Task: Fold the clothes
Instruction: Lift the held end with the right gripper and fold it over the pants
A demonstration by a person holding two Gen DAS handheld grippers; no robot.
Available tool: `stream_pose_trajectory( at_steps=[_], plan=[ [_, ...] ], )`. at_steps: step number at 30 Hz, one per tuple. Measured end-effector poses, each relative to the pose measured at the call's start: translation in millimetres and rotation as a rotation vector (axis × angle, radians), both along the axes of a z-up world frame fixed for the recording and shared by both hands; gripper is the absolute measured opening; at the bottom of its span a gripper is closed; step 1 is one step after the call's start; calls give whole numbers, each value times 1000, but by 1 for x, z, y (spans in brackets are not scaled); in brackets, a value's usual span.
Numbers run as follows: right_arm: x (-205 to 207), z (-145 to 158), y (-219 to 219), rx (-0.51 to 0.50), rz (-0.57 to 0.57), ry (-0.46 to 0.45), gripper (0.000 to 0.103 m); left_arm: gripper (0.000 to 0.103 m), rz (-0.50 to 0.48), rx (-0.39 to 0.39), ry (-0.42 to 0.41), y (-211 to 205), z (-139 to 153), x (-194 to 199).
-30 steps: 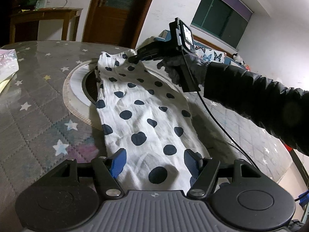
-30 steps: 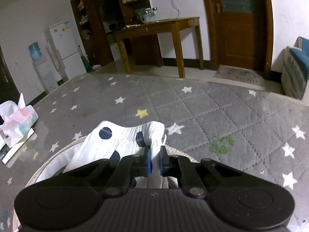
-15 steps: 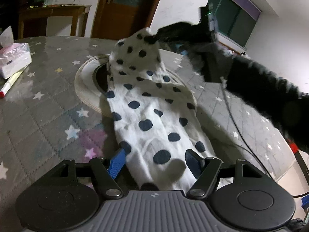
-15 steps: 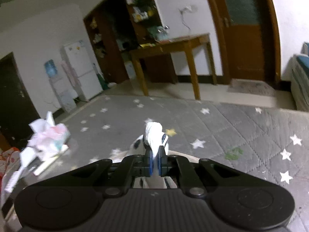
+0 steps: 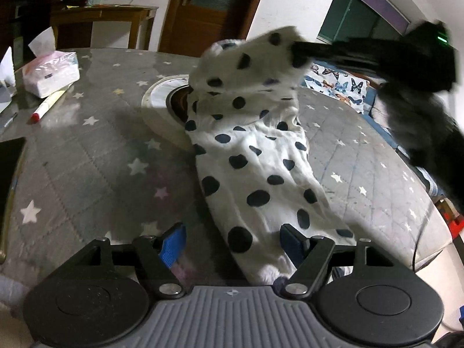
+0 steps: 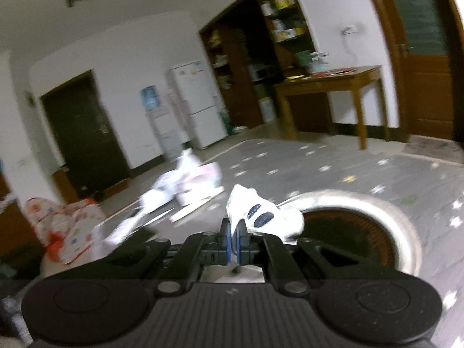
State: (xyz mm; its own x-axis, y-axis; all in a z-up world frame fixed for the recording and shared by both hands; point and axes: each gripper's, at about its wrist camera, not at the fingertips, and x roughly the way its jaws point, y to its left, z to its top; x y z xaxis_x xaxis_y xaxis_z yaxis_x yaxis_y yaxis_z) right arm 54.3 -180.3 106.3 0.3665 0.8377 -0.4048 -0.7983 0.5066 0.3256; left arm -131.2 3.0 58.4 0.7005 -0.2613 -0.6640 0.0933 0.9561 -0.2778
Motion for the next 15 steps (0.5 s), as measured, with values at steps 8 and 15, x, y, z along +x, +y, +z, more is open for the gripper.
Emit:
stream_pose_trajectory(
  at_steps=[8, 15],
  plan=[
    [-99, -16, -11, -69, 195, -58, 3, 74, 18, 8, -5, 3, -3, -11],
    [-151, -40, -23, -259, 352, -96, 14, 74, 40, 20, -19, 10, 0, -22]
  ],
)
